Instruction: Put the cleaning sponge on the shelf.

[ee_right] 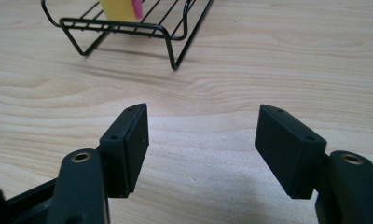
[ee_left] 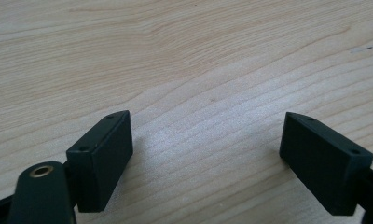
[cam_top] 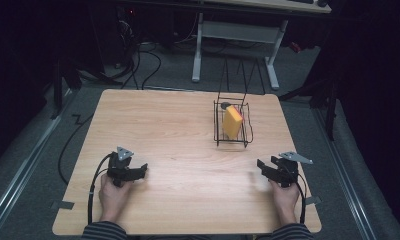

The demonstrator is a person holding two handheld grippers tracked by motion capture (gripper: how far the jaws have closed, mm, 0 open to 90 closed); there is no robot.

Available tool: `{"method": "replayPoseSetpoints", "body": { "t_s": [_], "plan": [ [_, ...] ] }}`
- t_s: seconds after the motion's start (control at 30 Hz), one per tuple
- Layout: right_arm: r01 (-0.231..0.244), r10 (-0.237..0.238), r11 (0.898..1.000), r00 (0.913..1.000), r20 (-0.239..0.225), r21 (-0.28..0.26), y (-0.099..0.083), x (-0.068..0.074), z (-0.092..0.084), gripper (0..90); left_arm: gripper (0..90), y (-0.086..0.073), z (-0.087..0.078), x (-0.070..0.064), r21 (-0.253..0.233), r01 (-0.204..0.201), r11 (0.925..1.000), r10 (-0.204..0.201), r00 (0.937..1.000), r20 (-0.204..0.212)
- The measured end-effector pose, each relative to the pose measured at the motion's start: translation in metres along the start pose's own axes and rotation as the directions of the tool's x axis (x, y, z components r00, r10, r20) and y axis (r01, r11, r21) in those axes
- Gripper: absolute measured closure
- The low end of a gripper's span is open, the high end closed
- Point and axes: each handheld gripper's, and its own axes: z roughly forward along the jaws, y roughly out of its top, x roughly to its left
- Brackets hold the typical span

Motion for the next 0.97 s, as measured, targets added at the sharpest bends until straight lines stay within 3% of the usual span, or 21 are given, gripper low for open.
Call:
{"method": "replayPoseSetpoints", "body": {
  "t_s": [0.4,0.5,0.6,0.97],
  "plan": [
    [0.023,-0.025,0.999,0.9992,0.031,0.048,-0.004,0.003,0.011,34.6,17.7,0.000,0.000,0.000,-0.001,0.000,1.0000,0.000,1.0000,-0.001],
    [0.026,-0.031,0.995,0.9987,0.041,0.099,-0.008,0.004,0.019,34.3,17.7,0.000,0.000,0.000,0.000,0.000,1.0000,0.000,1.0000,0.000],
    [0.090,-0.101,0.989,0.9910,0.088,0.116,-0.008,0.012,0.022,34.7,17.7,0.000,0.000,0.000,-0.001,0.000,1.0000,0.000,1.0000,0.000],
    [0.091,-0.101,0.989,0.9915,0.082,0.116,-0.008,0.013,0.022,34.4,17.7,0.000,0.000,0.000,-0.001,-0.001,1.0000,0.001,1.0000,0.001]
  ]
}}
